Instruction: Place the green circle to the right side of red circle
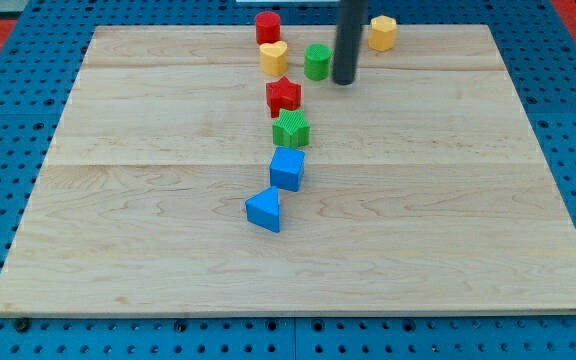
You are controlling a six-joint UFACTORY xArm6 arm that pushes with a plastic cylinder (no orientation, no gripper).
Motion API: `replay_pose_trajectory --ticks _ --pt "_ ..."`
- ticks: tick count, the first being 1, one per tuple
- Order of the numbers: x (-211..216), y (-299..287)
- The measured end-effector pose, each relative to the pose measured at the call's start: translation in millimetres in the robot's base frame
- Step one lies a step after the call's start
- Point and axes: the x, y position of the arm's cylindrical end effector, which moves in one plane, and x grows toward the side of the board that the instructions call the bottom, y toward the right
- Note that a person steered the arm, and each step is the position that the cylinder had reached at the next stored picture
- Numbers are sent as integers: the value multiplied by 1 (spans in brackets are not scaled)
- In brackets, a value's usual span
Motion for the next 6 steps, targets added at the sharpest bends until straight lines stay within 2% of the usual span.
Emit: replay_pose_trajectory --ticks 1,5,6 --pt "-6 -26" --pt "-76 -31" --pt "-55 -35"
